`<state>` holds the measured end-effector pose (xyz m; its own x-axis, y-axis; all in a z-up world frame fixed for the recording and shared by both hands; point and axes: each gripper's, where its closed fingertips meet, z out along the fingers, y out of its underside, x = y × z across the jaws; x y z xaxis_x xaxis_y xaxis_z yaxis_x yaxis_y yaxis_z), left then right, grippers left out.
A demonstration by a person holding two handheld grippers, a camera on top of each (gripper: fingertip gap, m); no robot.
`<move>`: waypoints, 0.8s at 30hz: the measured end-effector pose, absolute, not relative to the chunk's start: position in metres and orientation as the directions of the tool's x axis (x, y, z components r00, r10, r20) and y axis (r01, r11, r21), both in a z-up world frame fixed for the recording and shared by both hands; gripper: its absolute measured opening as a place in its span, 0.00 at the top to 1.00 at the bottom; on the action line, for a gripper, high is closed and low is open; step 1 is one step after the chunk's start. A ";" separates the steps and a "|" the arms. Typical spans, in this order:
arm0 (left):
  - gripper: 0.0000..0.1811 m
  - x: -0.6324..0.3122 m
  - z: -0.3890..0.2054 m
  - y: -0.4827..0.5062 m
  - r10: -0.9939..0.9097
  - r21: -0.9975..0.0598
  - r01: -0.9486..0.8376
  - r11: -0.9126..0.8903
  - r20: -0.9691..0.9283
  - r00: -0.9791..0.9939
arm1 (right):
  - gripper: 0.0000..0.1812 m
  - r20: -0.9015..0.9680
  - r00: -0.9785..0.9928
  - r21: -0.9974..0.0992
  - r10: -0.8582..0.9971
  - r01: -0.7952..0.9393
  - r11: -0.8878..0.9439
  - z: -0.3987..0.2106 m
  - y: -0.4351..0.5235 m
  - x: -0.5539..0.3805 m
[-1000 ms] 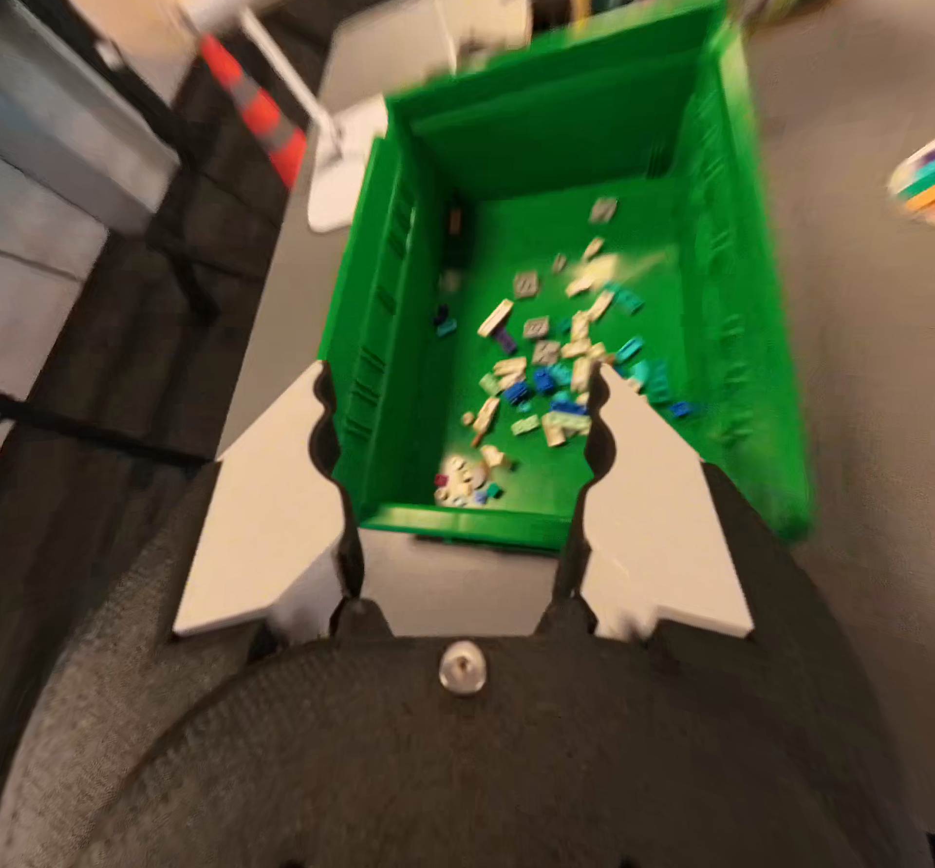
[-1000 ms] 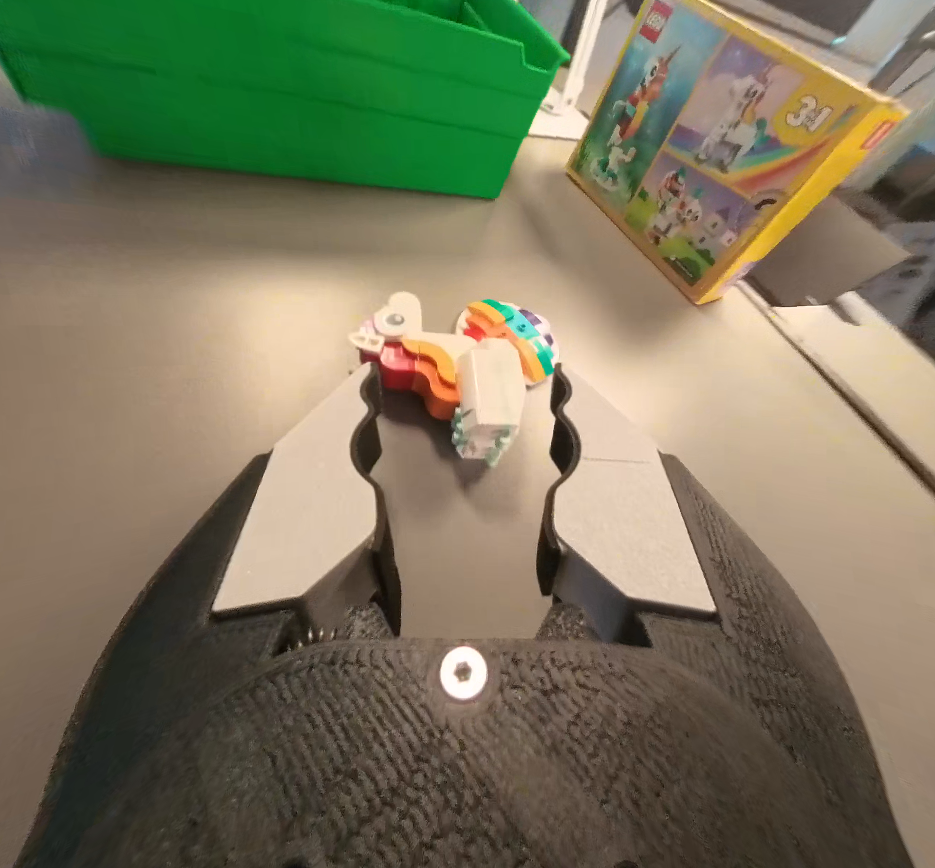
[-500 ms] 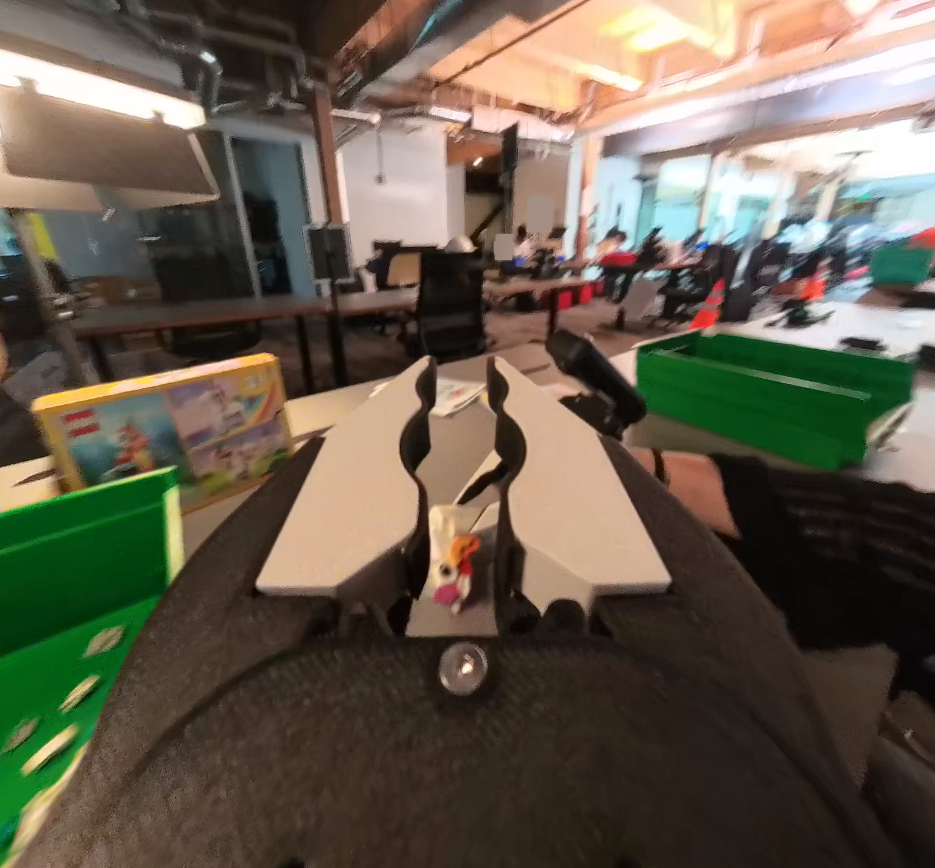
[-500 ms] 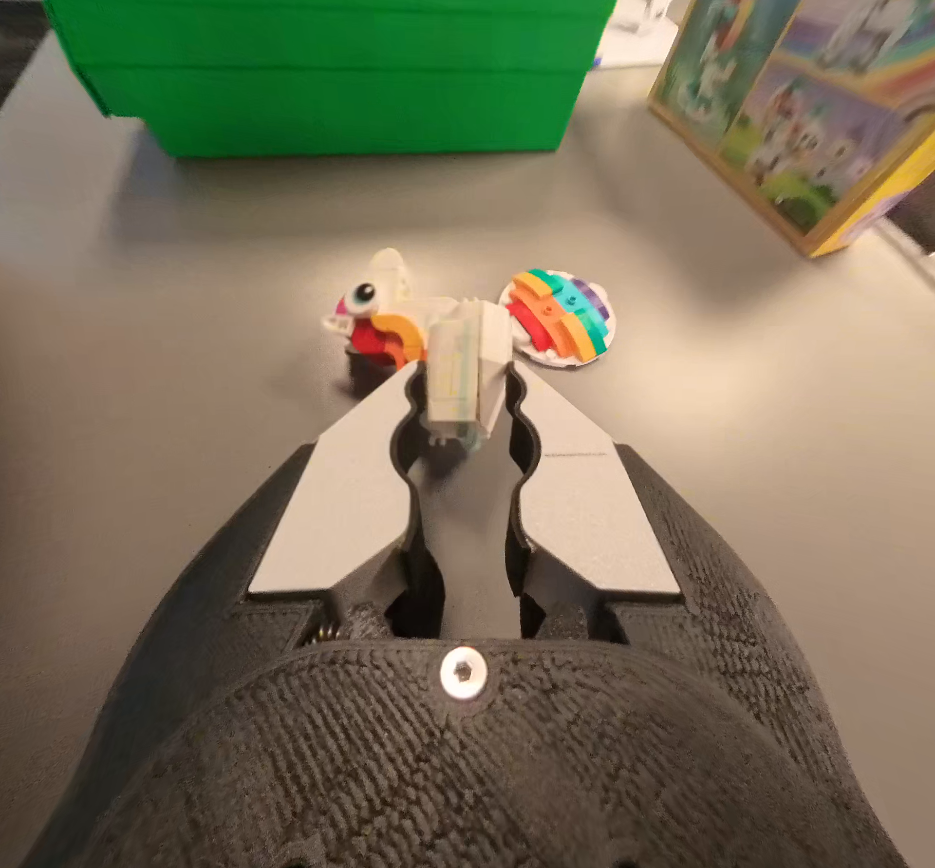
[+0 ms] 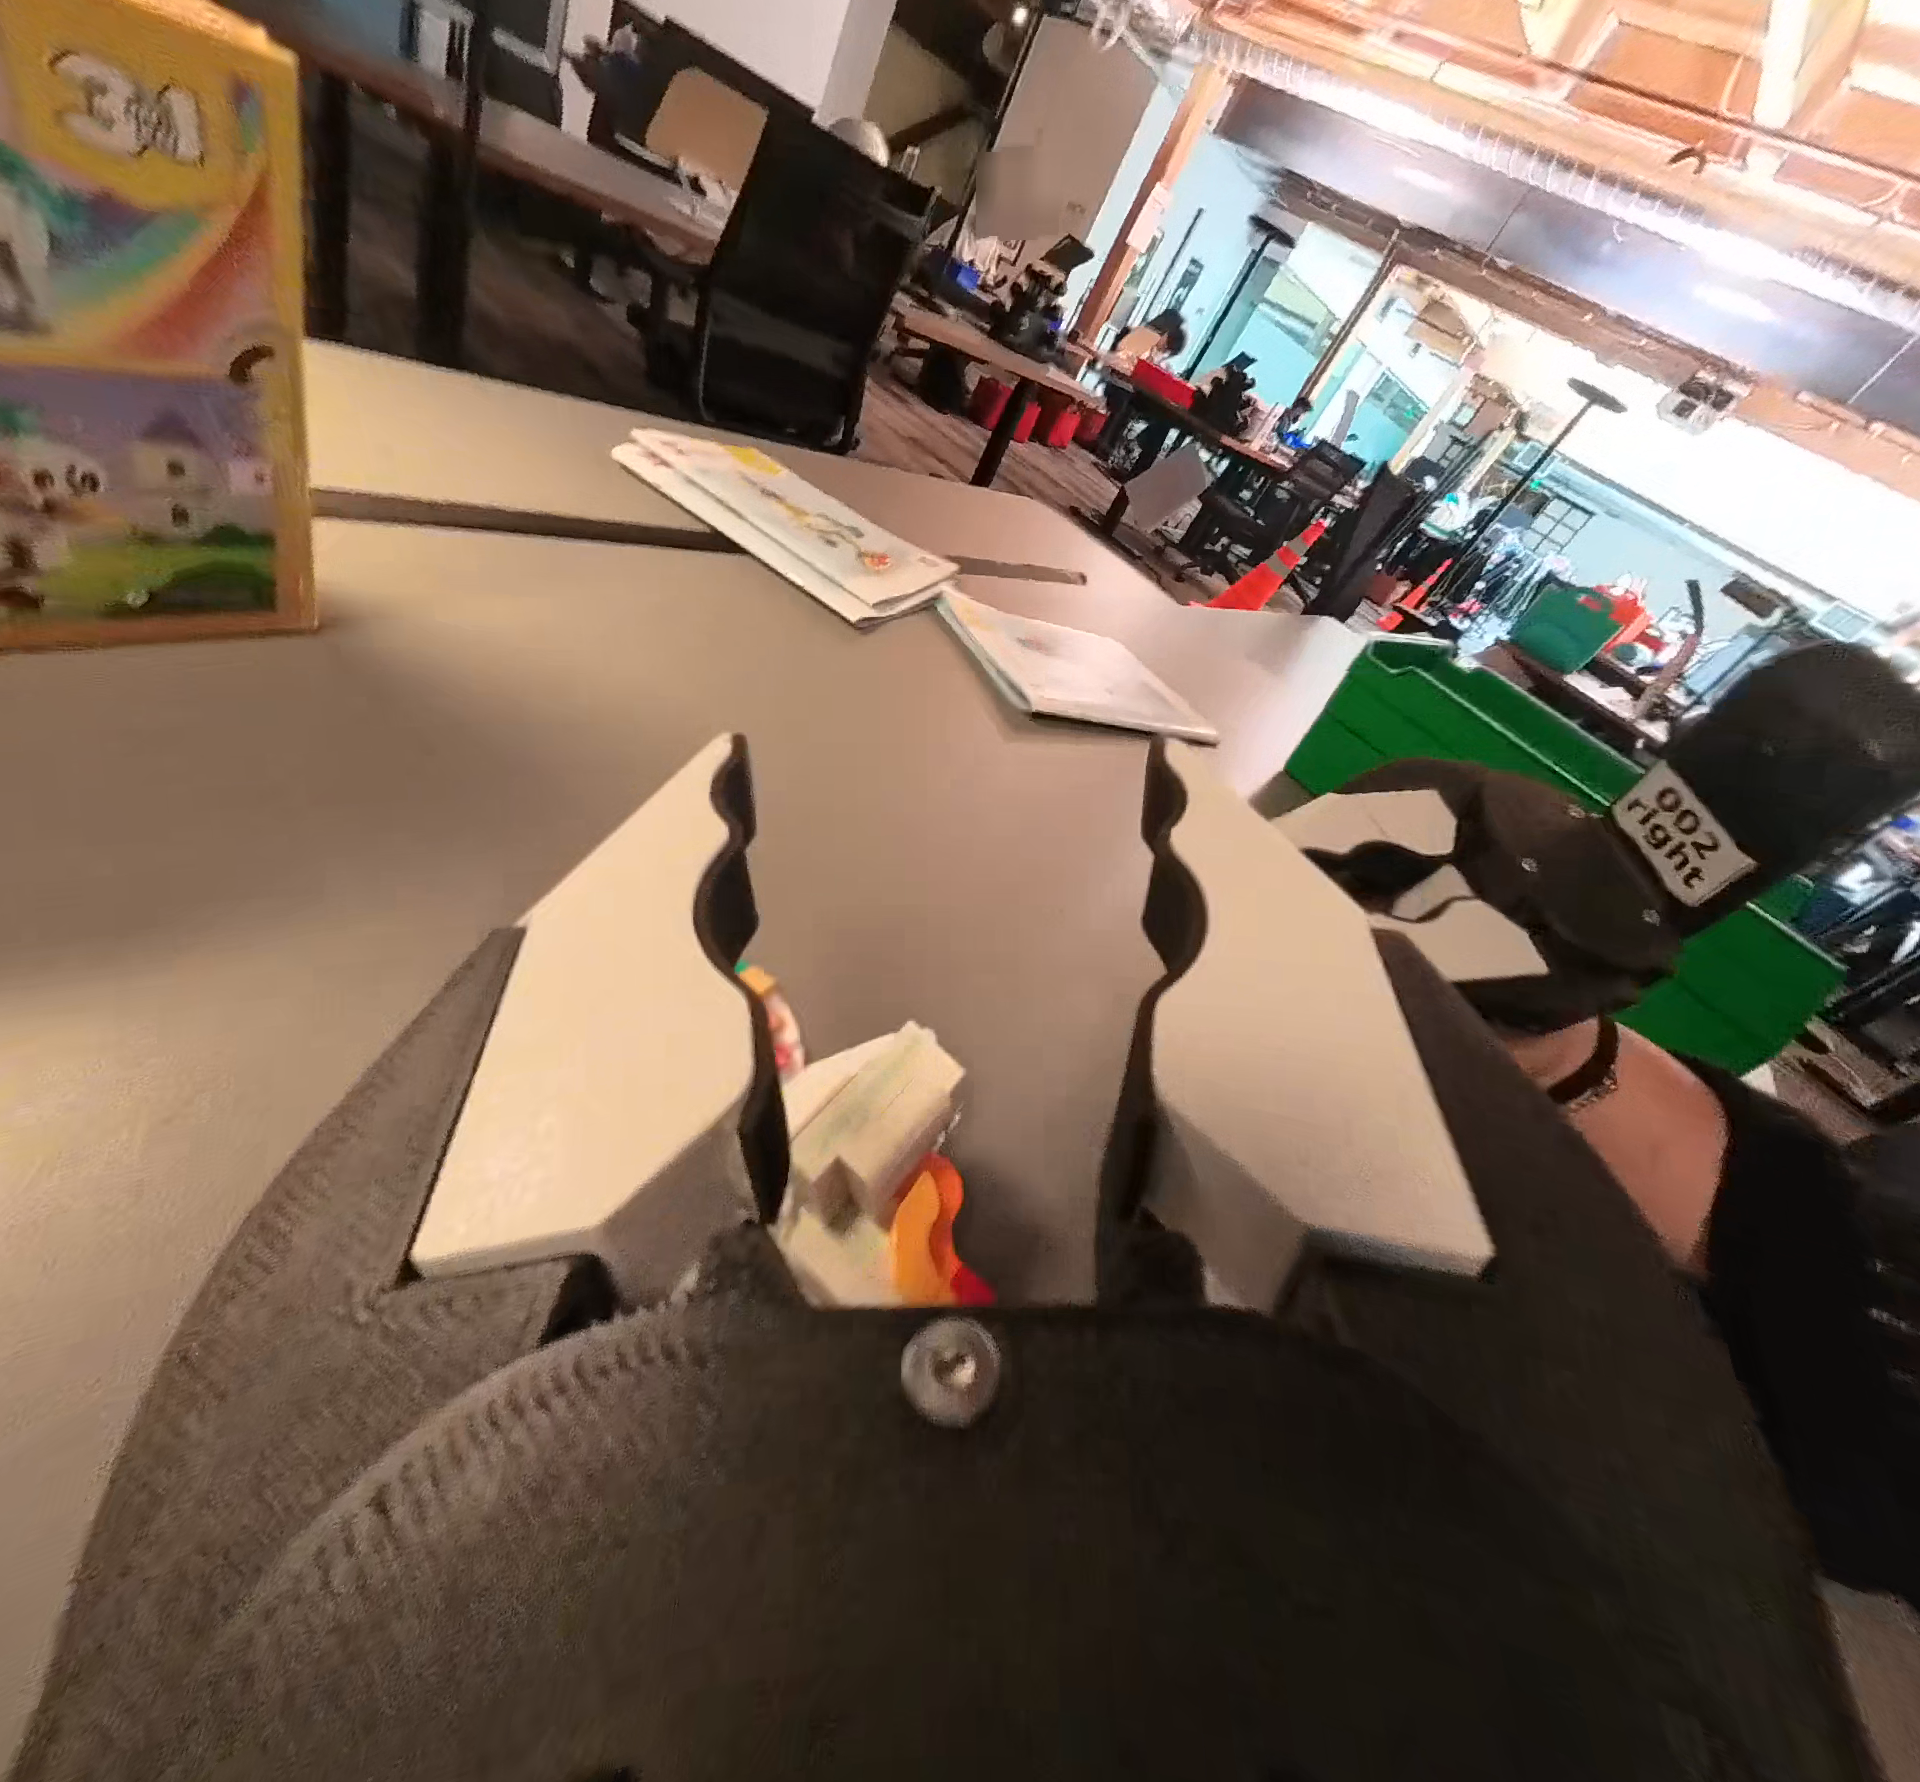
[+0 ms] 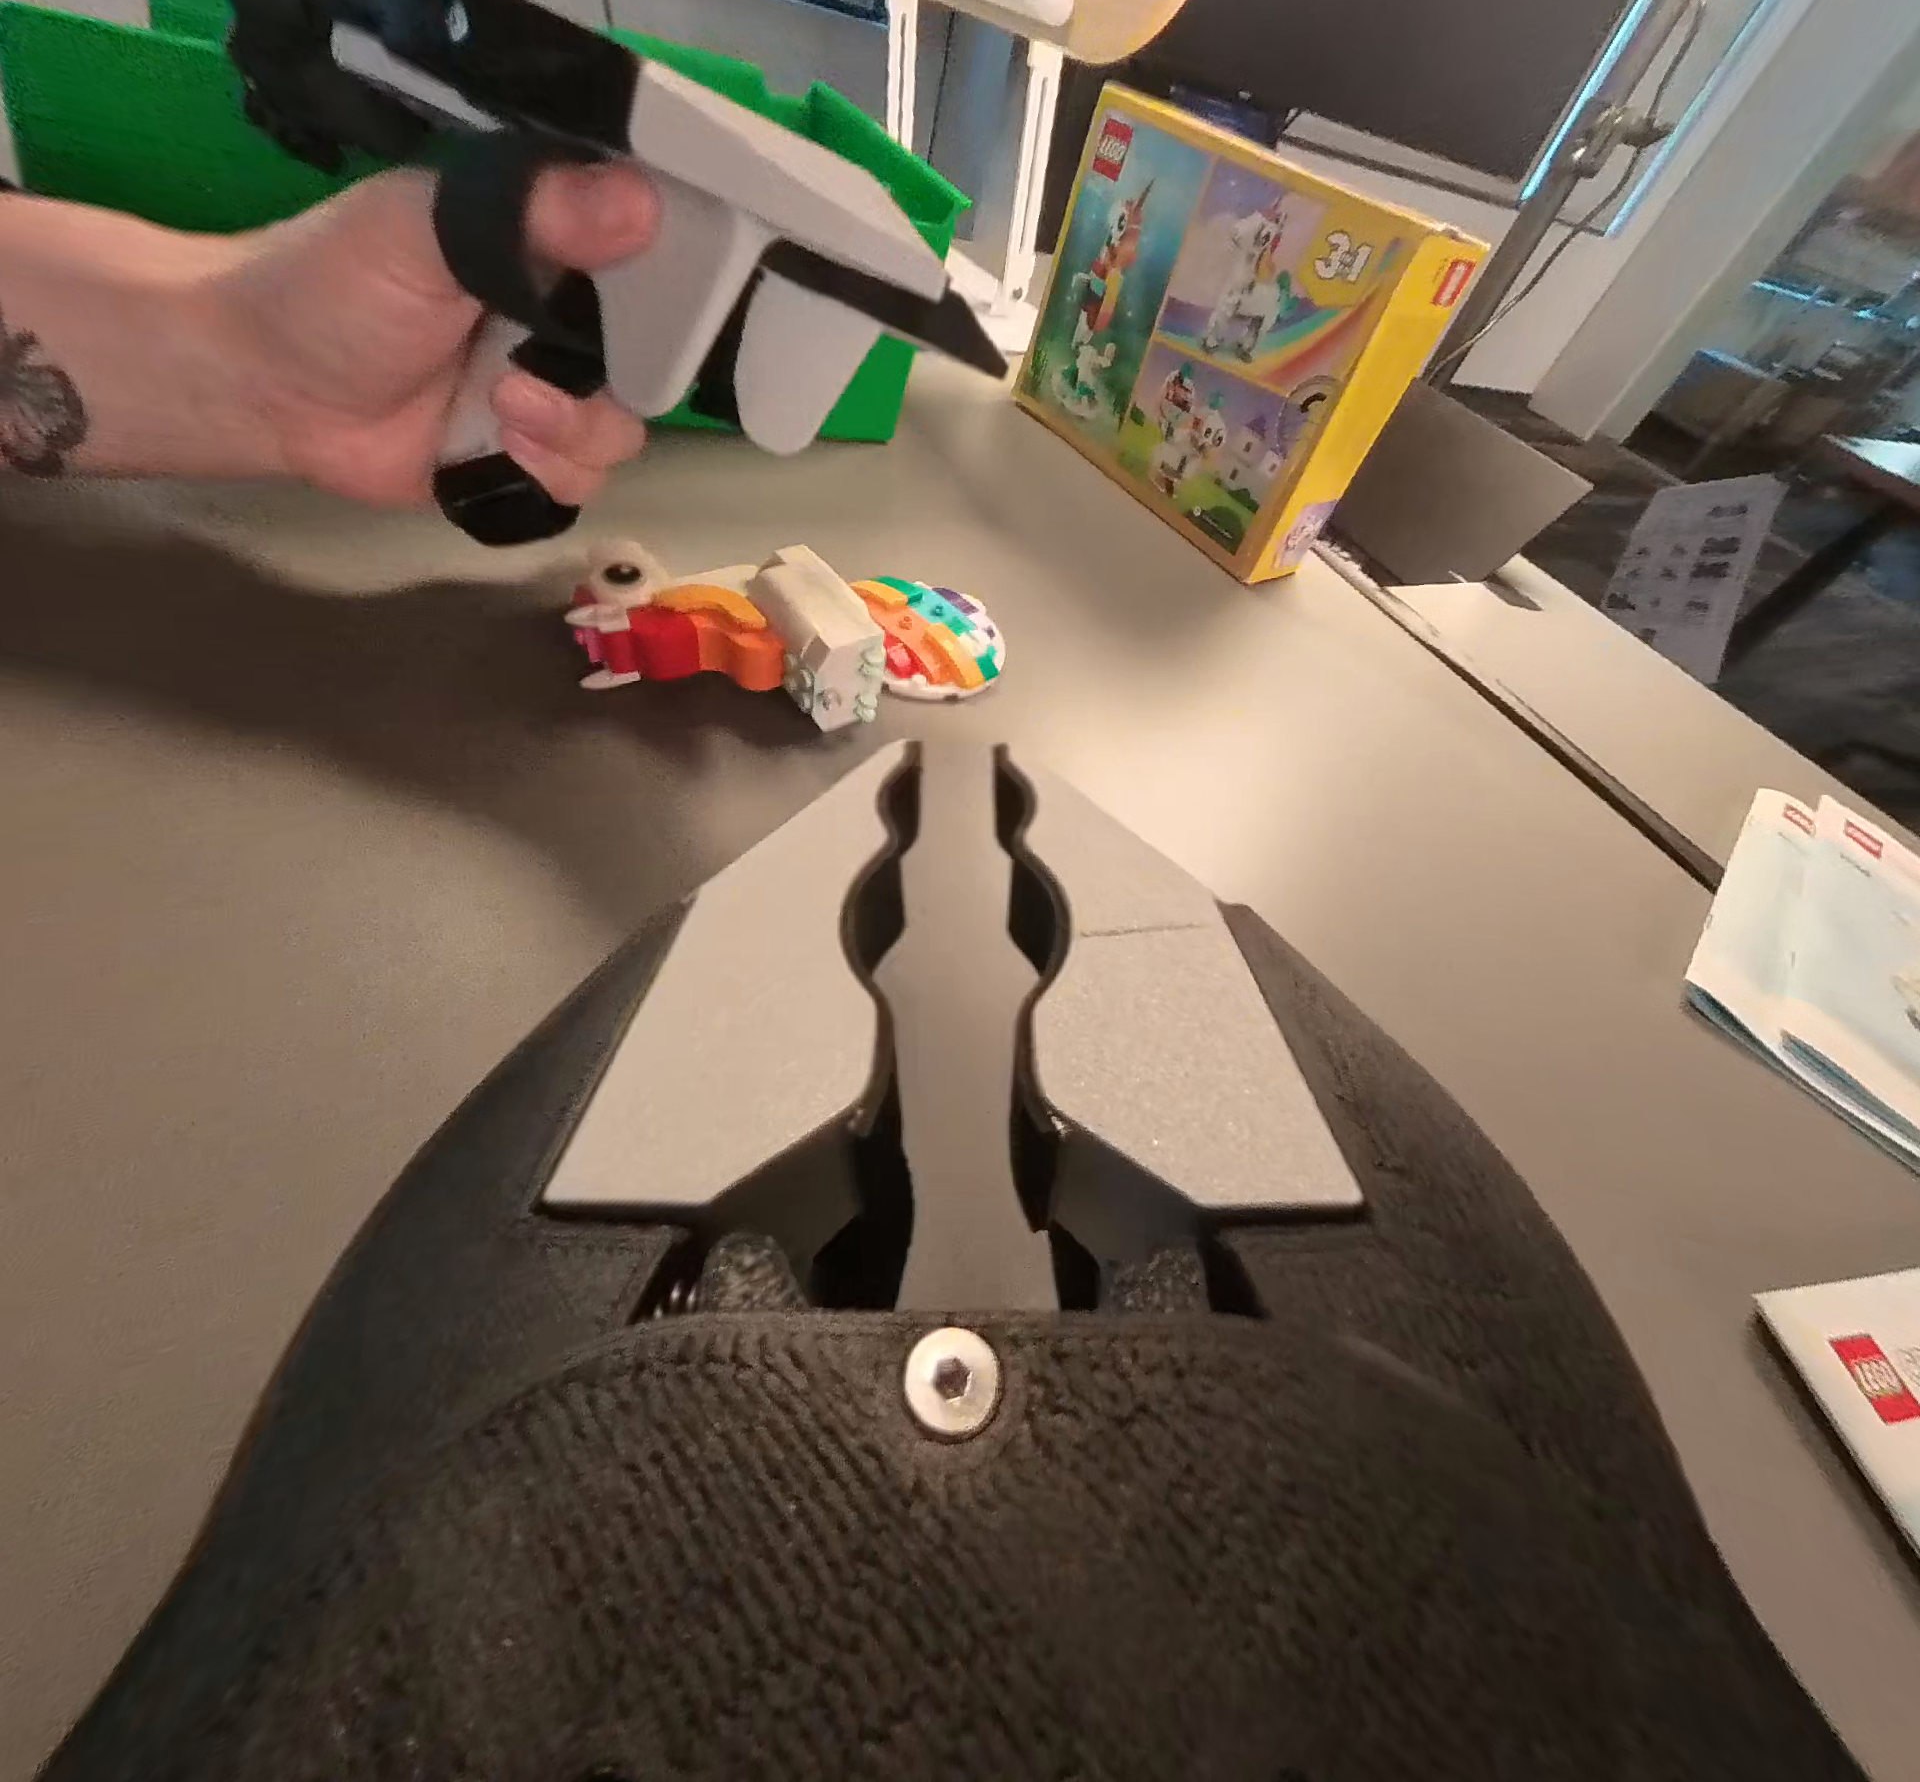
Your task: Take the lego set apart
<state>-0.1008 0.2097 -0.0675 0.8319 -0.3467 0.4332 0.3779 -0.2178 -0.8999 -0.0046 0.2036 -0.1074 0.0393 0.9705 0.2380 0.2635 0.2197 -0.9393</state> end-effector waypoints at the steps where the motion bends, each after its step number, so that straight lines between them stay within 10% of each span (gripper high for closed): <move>1: 0.59 -0.105 -0.071 0.209 -0.327 -0.897 0.373 -0.237 0.435 0.839 | 0.91 0.251 0.030 -0.930 0.968 0.287 0.232 -0.111 0.202 -0.006; 11: 0.60 -0.137 -0.034 0.188 -0.276 -0.949 0.310 0.065 0.281 0.919 | 0.73 0.036 -0.119 -0.900 0.992 0.427 0.084 -0.136 0.124 -0.051; 24: 0.67 -0.140 -0.014 0.172 -0.228 -0.946 0.195 0.258 0.137 0.964 | 0.47 0.390 0.201 -0.795 0.899 0.566 0.218 -0.148 0.144 -0.124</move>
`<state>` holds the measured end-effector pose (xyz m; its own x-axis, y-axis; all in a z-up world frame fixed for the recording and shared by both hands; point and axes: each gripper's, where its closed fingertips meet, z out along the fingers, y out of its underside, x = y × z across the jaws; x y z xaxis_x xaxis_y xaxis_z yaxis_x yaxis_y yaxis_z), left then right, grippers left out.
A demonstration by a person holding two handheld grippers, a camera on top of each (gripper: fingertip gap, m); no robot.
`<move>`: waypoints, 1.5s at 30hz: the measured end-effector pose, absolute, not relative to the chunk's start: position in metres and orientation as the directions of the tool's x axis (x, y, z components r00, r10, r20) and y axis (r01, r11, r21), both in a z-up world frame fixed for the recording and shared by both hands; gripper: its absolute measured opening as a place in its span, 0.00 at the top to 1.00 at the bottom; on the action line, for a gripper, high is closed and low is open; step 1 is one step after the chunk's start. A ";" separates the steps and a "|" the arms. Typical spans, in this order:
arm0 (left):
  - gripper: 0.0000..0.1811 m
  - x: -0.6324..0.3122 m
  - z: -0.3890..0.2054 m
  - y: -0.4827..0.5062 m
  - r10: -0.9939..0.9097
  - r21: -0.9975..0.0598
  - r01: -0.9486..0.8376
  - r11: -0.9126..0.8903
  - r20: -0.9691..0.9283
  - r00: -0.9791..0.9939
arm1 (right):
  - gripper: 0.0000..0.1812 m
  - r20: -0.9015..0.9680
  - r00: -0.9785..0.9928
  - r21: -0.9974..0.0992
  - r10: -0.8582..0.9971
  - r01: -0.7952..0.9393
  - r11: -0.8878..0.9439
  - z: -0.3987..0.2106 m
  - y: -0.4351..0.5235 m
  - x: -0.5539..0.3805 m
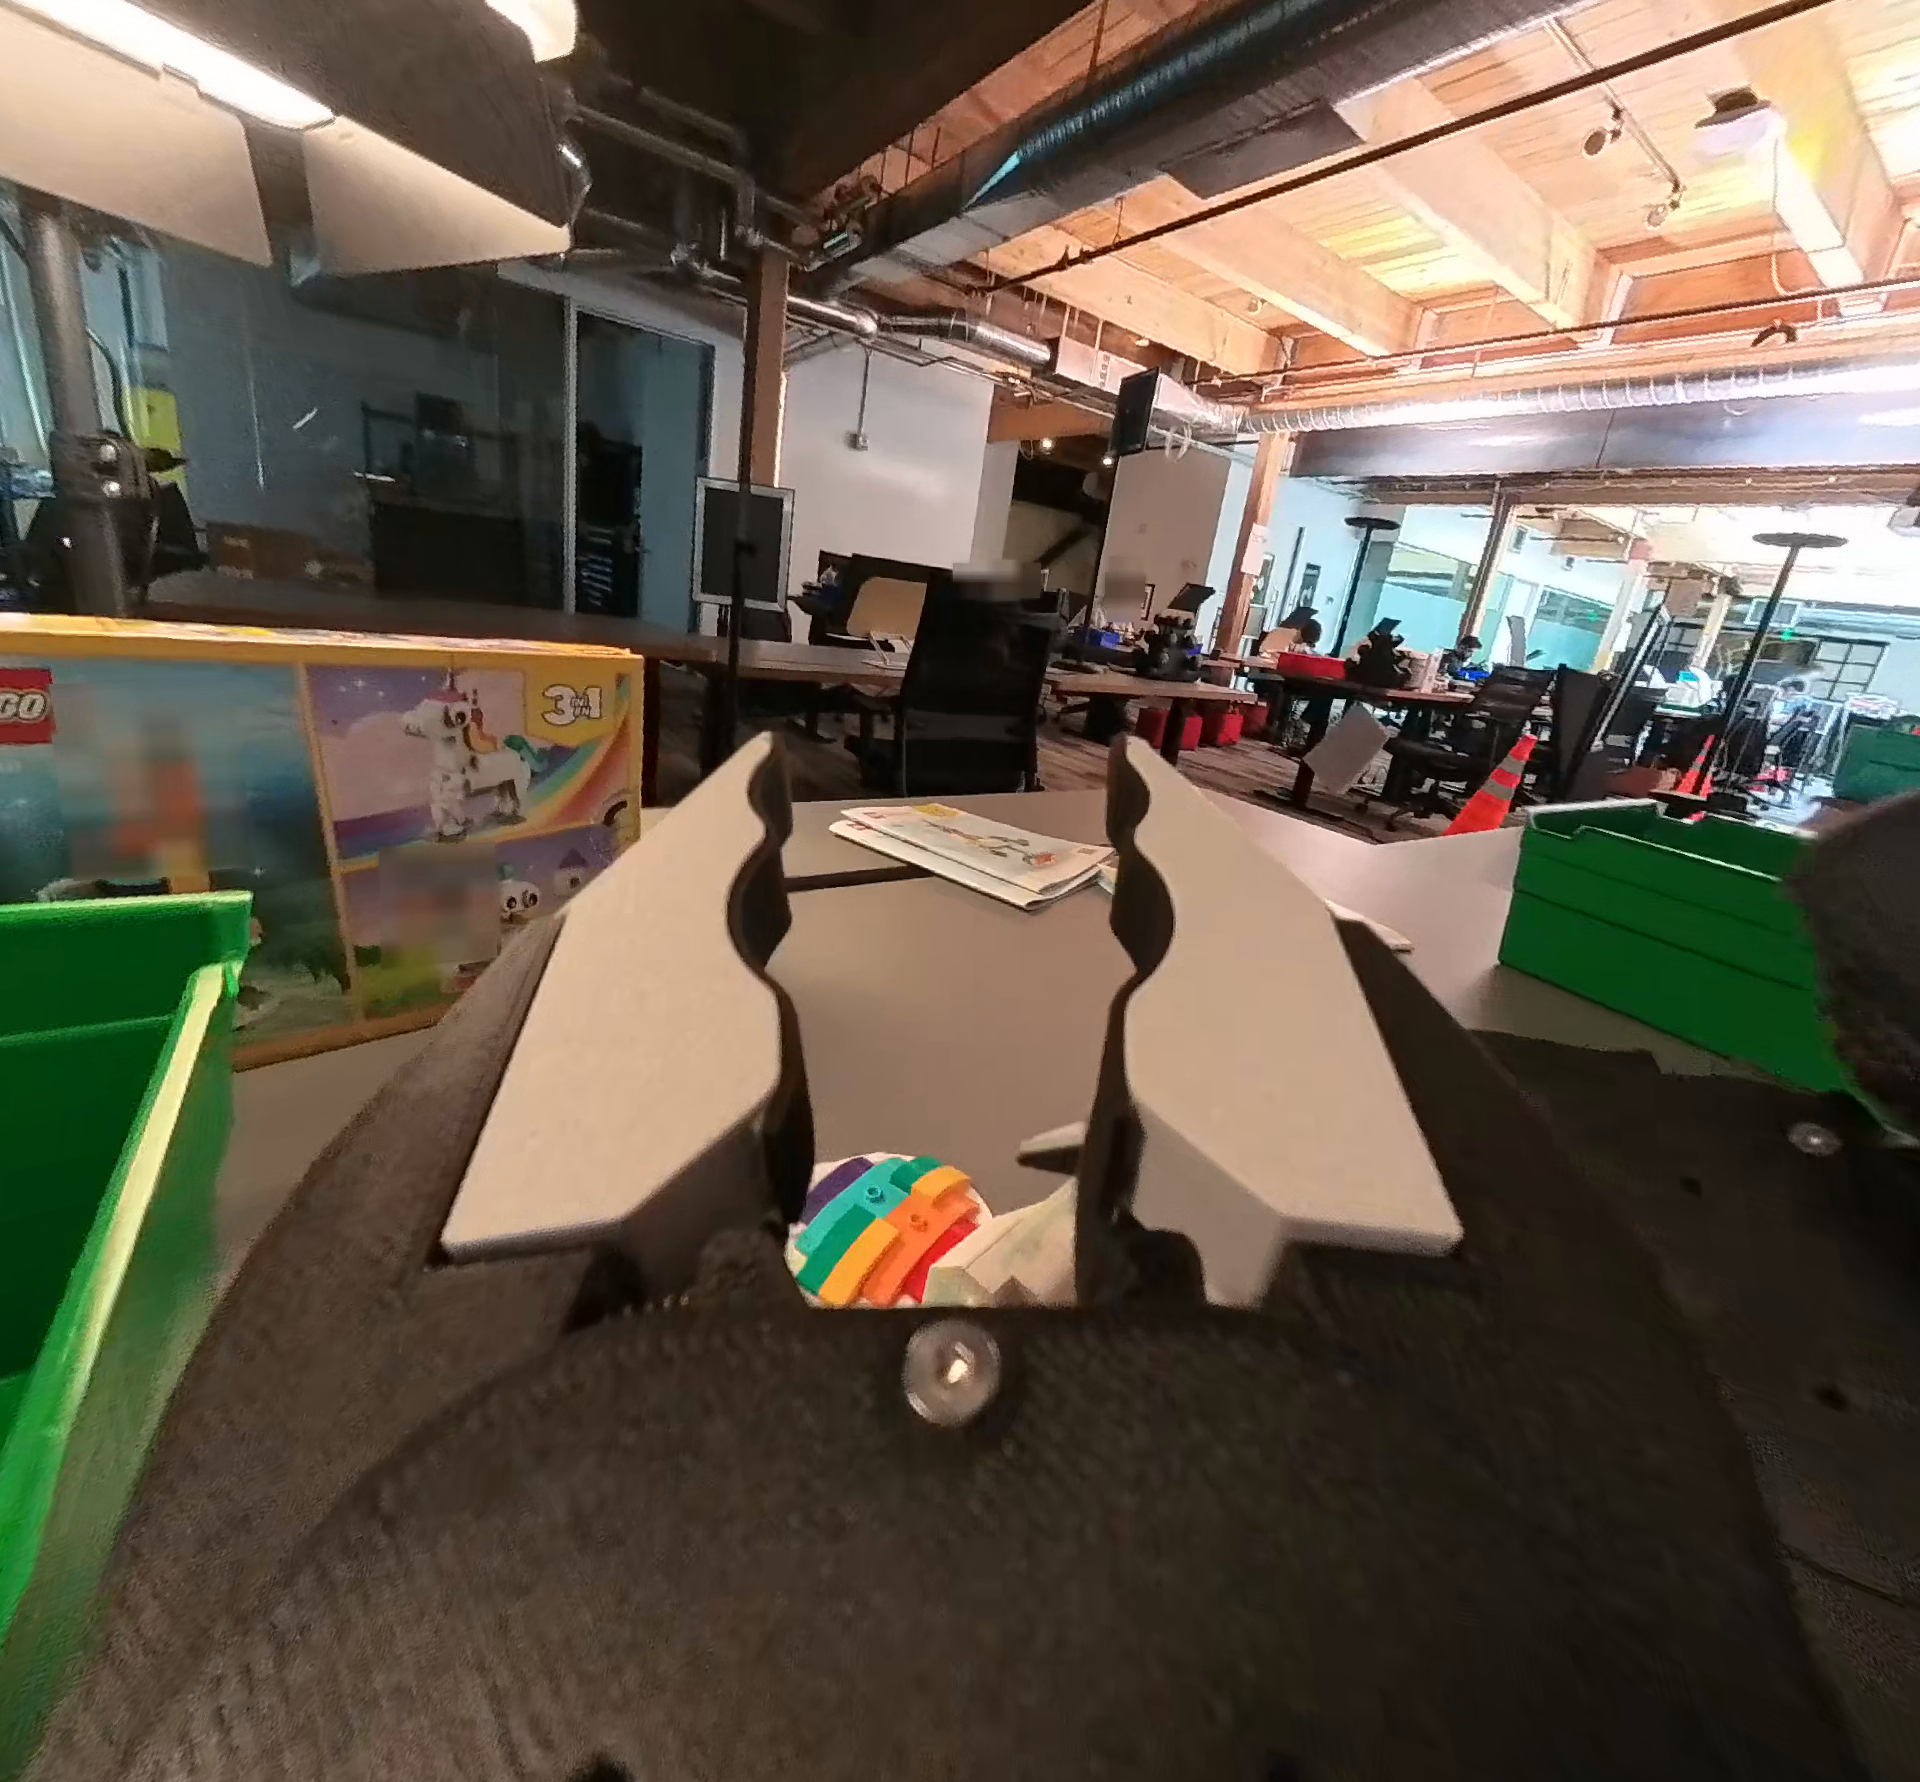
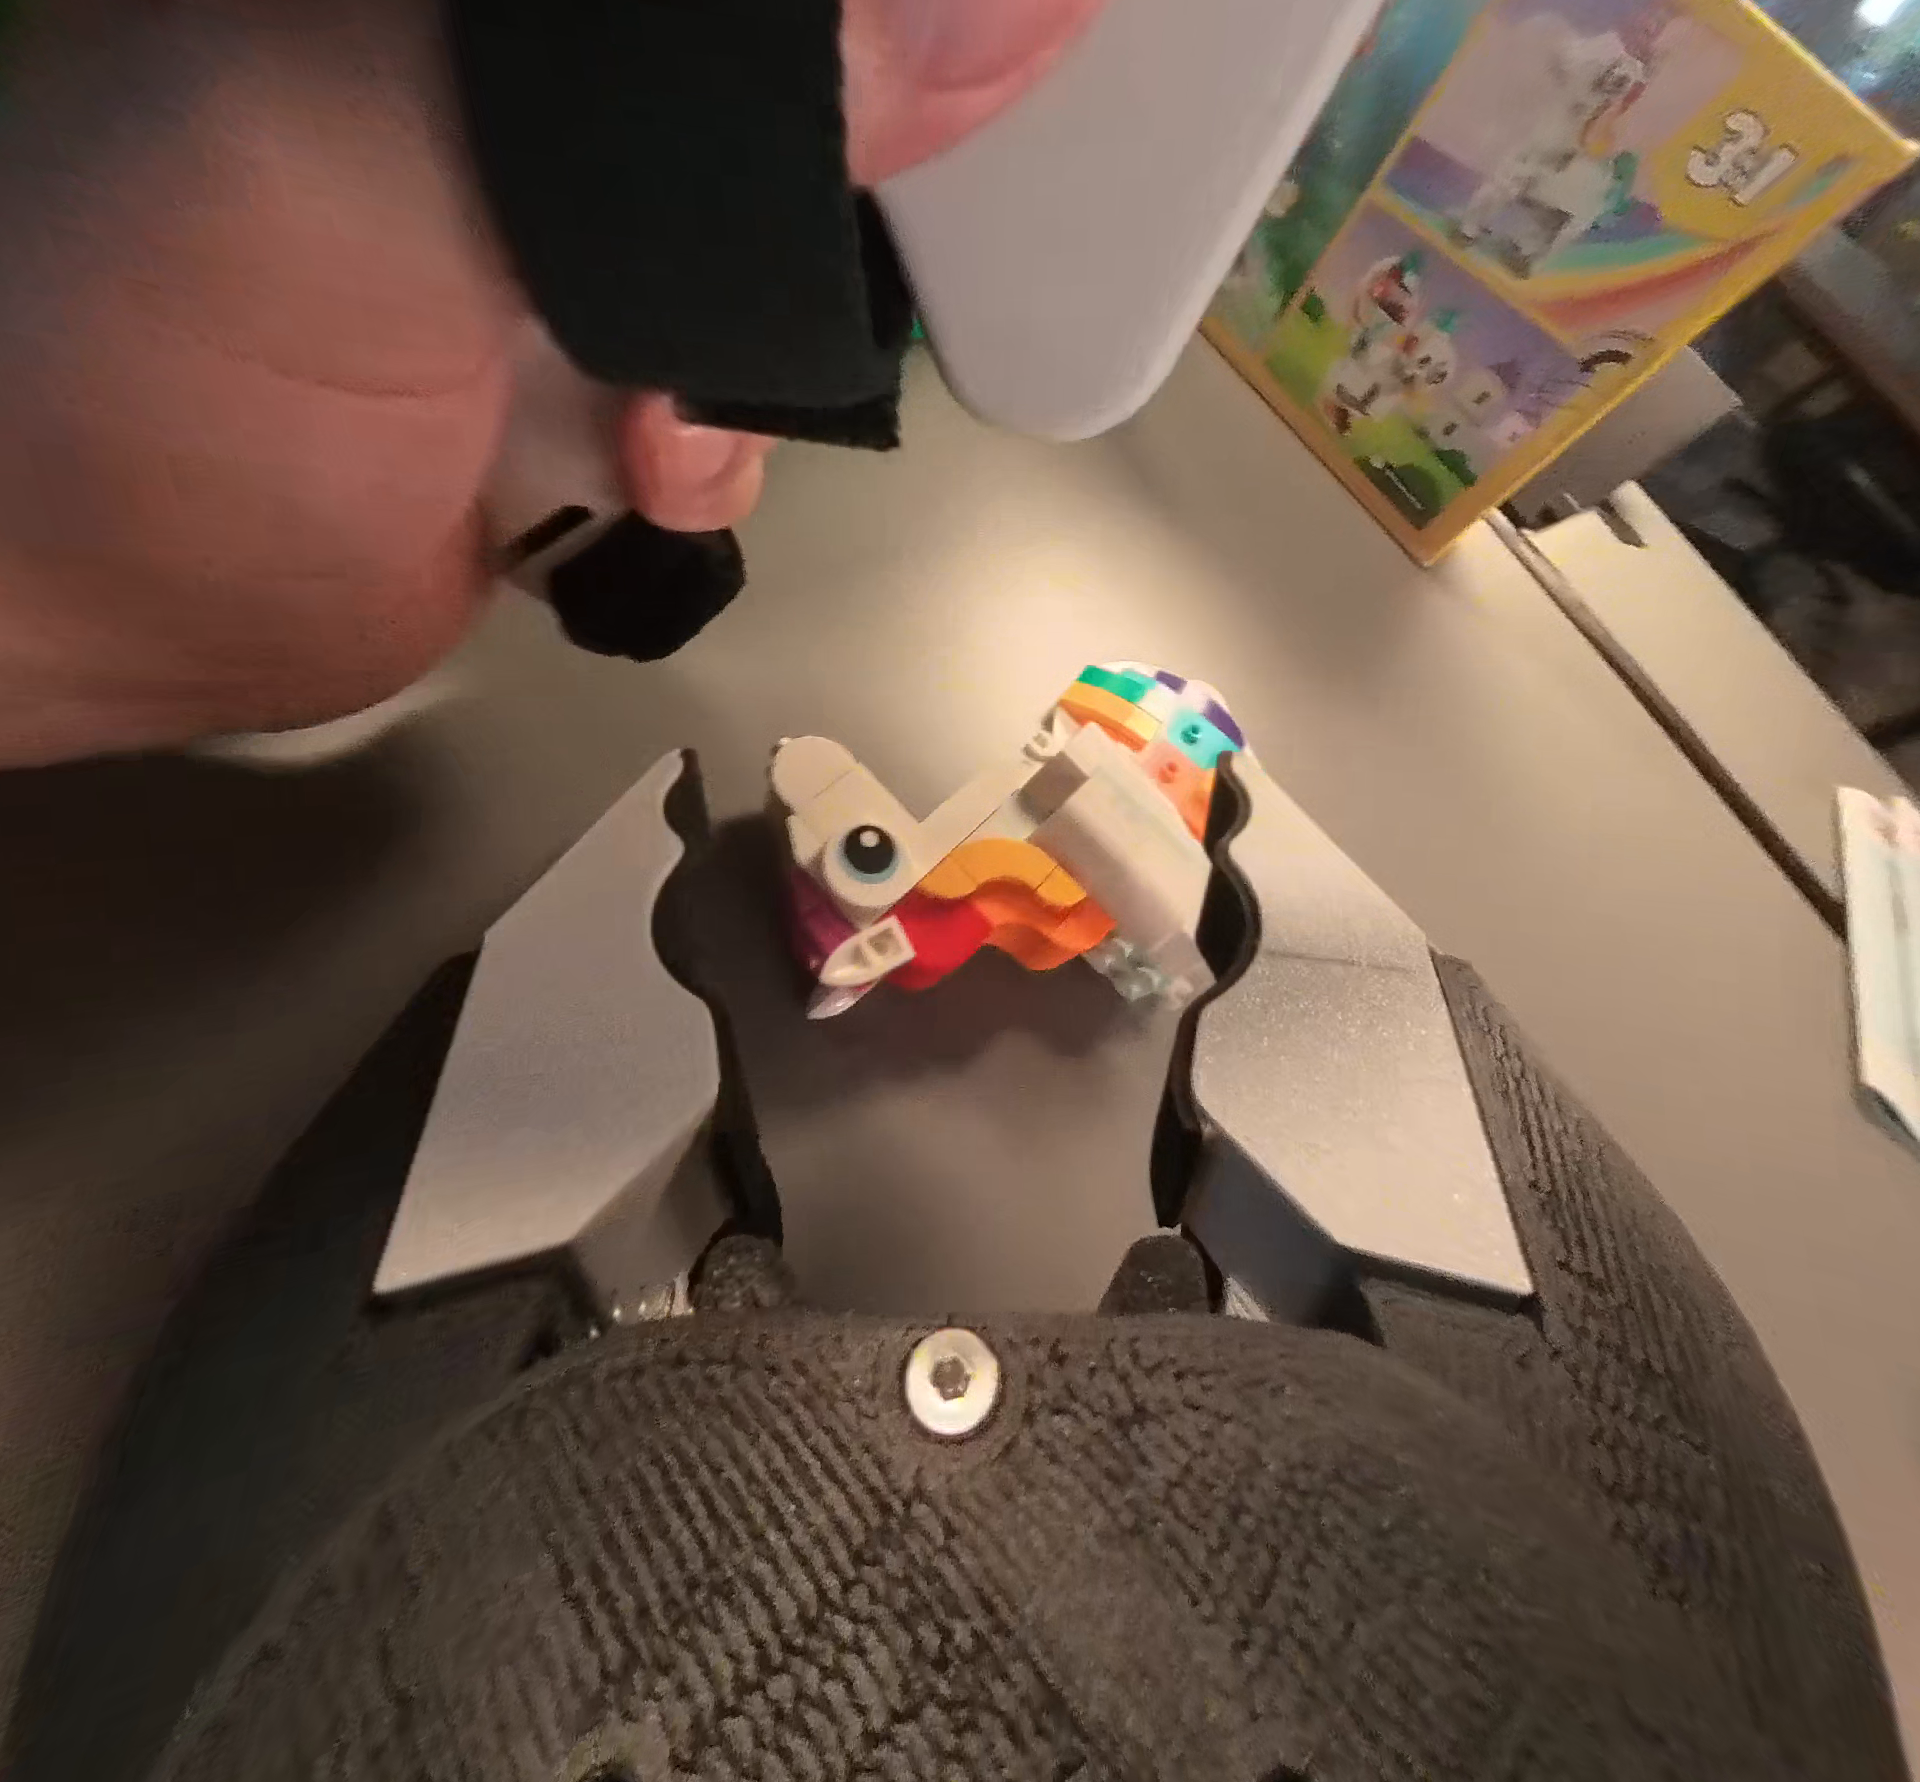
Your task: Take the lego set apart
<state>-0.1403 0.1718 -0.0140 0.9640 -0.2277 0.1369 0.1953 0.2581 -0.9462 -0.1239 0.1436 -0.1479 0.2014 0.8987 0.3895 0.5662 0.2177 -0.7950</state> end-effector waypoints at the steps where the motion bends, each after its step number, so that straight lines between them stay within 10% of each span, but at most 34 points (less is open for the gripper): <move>1: 0.67 -0.139 -0.015 0.172 -0.226 -0.949 0.185 0.256 0.128 0.966 | 0.47 0.407 0.212 -0.783 0.889 0.582 0.220 -0.150 0.148 -0.123; 21: 0.70 -0.132 -0.028 0.181 -0.257 -0.960 0.202 0.196 0.148 0.955 | 0.53 0.069 0.452 -0.793 0.889 0.566 -0.226 -0.167 0.221 -0.065; 25: 0.71 -0.127 -0.037 0.184 -0.250 -0.975 0.141 0.173 0.095 0.964 | 0.73 -0.006 0.437 -0.767 0.899 0.575 -0.285 -0.173 0.219 -0.067; 39: 0.66 -0.064 -0.070 0.180 -0.670 -0.849 0.407 -0.338 0.520 0.529 | 0.81 0.567 0.063 -0.796 0.821 0.298 0.527 -0.109 0.170 -0.053; 45: 0.71 -0.029 -0.092 0.165 -0.741 -0.873 0.203 -0.444 0.485 0.464 | 0.81 0.635 0.063 -0.758 0.770 0.242 0.605 -0.099 0.165 -0.040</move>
